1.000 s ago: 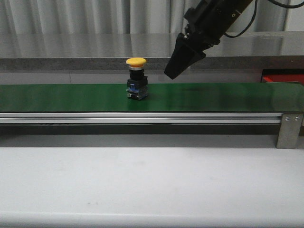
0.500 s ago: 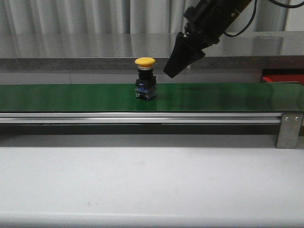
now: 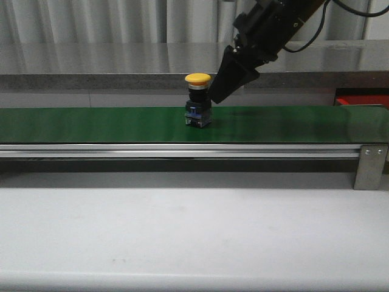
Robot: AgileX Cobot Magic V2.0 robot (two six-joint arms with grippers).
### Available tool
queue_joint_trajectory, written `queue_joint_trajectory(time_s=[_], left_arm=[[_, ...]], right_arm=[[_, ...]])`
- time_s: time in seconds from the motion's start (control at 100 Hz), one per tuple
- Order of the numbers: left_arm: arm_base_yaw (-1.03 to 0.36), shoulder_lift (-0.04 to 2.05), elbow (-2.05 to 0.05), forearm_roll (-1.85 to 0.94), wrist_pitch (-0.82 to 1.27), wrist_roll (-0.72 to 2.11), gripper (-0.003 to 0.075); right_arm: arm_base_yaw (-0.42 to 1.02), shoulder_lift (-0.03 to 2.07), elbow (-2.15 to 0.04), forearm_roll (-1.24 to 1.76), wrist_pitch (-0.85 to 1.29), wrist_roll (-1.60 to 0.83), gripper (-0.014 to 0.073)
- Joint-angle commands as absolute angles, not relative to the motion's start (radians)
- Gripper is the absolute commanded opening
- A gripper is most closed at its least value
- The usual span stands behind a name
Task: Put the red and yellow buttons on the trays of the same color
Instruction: 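Lower the right gripper onto the yellow button and grasp it, then carry the yellow button over the yellow tray and release it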
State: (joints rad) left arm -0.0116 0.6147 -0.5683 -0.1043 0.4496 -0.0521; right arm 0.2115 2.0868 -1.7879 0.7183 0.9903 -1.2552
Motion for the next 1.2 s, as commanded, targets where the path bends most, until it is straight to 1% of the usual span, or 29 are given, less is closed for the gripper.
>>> queue_joint_trajectory(time_s=[0.0,0.43,0.53,0.79,1.0,1.07,1.19], left_arm=[[-0.019,0.617,-0.596,-0.106,0.374,-0.055,-0.002],[-0.019,0.617,-0.596,-0.106,0.374,-0.055,-0.002],[-0.019,0.617,-0.596,-0.106,0.374,-0.055,-0.002],[-0.019,0.617,-0.596,-0.106,0.374,-0.055,-0.002],[-0.019,0.617,-0.596,-0.106,0.374,-0.055,-0.002],[-0.019,0.617,-0.596,-0.106,0.374,-0.055,-0.002],[-0.019,0.617,-0.596,-0.106,0.374,-0.055,-0.002]], right_arm=[[0.208,2.039,-1.817,0.78,0.986,-1.271,0.0664],[0.206,2.041,-1.817,0.796,0.985,-1.295,0.0655],[0.206,2.041,-1.817,0.796,0.978,-1.295,0.0604],[0.194,2.05,-1.817,0.796,0.956,-1.288,0.0394],[0.184,2.051,-1.817,0.796,0.948,-1.276,0.0267],[0.183,2.051,-1.817,0.796,0.954,-1.276,0.0233],[0.175,2.042,-1.817,0.796,0.967,-1.267,0.0222]])
